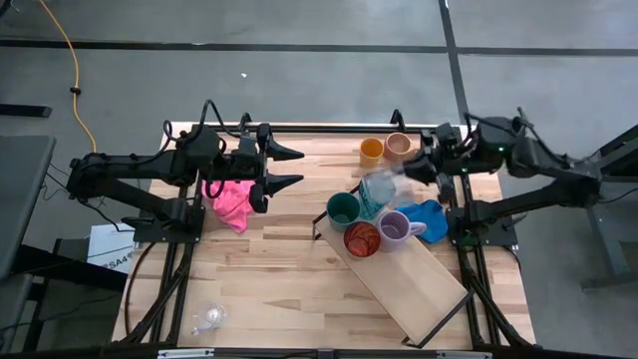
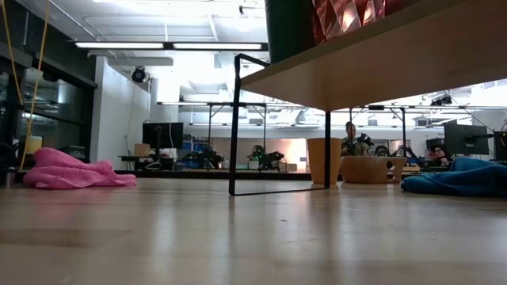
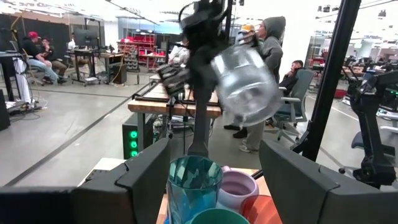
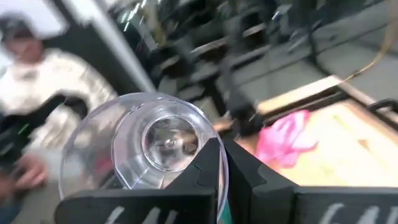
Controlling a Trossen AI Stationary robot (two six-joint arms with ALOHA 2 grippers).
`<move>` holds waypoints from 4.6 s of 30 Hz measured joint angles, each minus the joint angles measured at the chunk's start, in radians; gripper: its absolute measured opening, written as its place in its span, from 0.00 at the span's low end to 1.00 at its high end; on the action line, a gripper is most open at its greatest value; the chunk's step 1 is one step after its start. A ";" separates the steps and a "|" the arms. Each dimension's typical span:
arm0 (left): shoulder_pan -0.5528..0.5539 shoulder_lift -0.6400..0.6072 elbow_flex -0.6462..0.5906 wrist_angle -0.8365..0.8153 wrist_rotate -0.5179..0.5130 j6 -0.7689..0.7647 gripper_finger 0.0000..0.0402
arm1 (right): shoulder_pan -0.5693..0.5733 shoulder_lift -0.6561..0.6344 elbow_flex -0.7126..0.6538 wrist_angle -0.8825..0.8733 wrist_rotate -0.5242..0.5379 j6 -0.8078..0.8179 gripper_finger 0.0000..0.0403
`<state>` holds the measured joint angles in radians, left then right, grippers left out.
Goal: Stack small to large cups/mugs on shelf
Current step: Put the top transparent mug on the shelf, then put the orange cup on the shelf
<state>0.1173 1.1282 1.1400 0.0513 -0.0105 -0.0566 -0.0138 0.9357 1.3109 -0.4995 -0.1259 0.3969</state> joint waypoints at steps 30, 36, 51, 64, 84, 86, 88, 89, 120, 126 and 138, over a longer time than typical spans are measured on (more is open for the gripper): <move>0.000 -0.113 -0.001 -0.002 -0.054 -0.001 0.58 | 0.713 0.530 0.408 -1.071 0.317 0.694 0.00; 0.000 -0.126 -0.001 -0.001 -0.054 -0.002 0.58 | 0.717 0.604 0.408 -1.071 0.335 0.724 0.00; 0.000 -0.126 -0.001 -0.002 -0.054 -0.003 0.58 | 0.749 0.438 0.227 -1.075 0.310 0.832 0.00; 0.000 -0.126 -0.001 -0.001 -0.054 -0.011 0.58 | 0.765 0.370 0.141 -1.027 0.356 0.946 0.00; 0.000 -0.167 0.000 -0.002 -0.053 -0.078 0.58 | 0.764 0.446 0.140 -1.053 0.397 1.046 0.00; 0.000 -0.167 0.000 0.000 -0.053 -0.078 0.58 | 0.764 0.446 0.140 -1.053 0.417 1.063 0.00; 0.000 -0.168 0.000 -0.002 -0.053 -0.083 0.58 | 0.764 0.446 0.140 -1.053 0.435 1.083 0.00; 0.000 -0.170 0.000 -0.003 -0.053 -0.083 0.58 | 0.764 0.446 0.140 -1.053 0.440 1.088 0.00; 0.000 -0.211 0.000 -0.002 -0.053 -0.106 0.58 | 0.712 0.445 0.140 -0.952 0.438 1.087 0.14; 0.000 -0.211 0.000 -0.002 -0.053 -0.106 0.58 | 0.712 0.445 0.140 -0.944 0.437 1.087 0.14; 0.000 -0.211 0.000 -0.002 -0.053 -0.106 0.58 | 0.722 0.343 0.218 -0.963 0.413 1.004 0.19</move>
<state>0.1177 0.9176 1.1397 0.0490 -0.0639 -0.1624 0.7079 1.2787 1.5289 -1.4623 0.2870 1.4013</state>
